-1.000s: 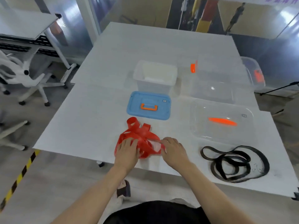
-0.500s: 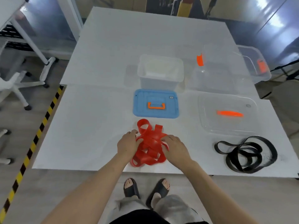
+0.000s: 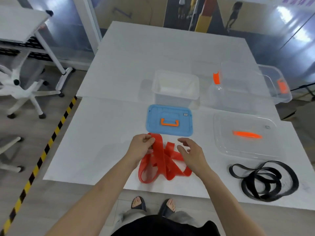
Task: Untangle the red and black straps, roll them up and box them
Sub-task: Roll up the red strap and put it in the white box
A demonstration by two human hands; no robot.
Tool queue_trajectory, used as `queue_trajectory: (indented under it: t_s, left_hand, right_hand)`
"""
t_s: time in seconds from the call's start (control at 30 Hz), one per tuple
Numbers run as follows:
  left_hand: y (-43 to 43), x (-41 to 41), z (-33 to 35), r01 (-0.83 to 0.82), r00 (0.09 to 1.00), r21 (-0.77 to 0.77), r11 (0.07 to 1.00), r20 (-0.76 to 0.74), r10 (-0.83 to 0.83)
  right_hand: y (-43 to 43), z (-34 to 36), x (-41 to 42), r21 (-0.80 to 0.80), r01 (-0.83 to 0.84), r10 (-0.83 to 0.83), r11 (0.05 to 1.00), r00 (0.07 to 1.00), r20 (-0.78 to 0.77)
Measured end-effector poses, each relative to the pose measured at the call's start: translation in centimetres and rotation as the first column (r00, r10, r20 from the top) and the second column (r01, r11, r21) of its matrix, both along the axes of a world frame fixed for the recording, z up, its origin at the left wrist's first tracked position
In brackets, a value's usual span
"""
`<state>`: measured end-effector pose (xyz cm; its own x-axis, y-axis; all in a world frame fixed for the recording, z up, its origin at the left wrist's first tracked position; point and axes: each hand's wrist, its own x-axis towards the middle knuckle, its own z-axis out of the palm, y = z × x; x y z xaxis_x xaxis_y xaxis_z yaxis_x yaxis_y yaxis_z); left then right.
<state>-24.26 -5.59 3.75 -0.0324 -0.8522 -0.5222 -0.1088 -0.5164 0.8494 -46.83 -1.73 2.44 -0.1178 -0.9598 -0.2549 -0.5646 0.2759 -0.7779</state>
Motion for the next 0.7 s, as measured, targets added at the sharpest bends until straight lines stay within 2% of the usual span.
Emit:
queue_trajectory:
  t_s: [0.07,0.13,0.23,0.33,0.43,0.53,0.7]
  left_hand:
    - [-0.1,-0.7,2.1,0.023,0.999,-0.097,0.995,0.029,-0.021]
    - [-0.4,-1.4,3.6,0.079,0.985,-0.236,0.969,0.165,-0.041]
    - [-0.5,-2.6,5.7,0.177,0.922,-0.443,0.879,0.388,0.010]
    - [-0.5,-3.5,7.7,0.237,0.874,-0.570,0.786,0.478,0.084]
    - [-0.6,-4.2,10.4,0.213,0.912,-0.629,0.748,0.403,0.079]
    - [-0.6,-5.3,13.2,0.097,0.980,-0.617,0.781,0.198,0.034]
    - [-0.5,-6.9,16.6,-0.023,0.997,-0.618,0.786,0.039,0.060]
  right_hand:
    - [-0.5,1.6,-0.5,-0.046,0.023,-0.020,0.999,0.998,0.061]
    - [-1.3,3.2,-0.8,-0.113,-0.006,0.016,0.994,0.996,0.091]
    - [-2.7,5.4,-0.9,-0.202,-0.114,0.137,0.973,0.986,0.100]
    - [-3.3,7.2,-1.0,-0.190,-0.194,0.219,0.962,0.968,0.122]
    - [-3.3,8.1,-1.3,-0.222,-0.215,0.250,0.951,0.958,0.141]
    - [-3.2,9.3,-1.8,-0.240,-0.175,0.224,0.955,0.955,0.196]
    - [-3.6,11.8,-2.4,-0.289,-0.203,0.282,0.936,0.922,0.265]
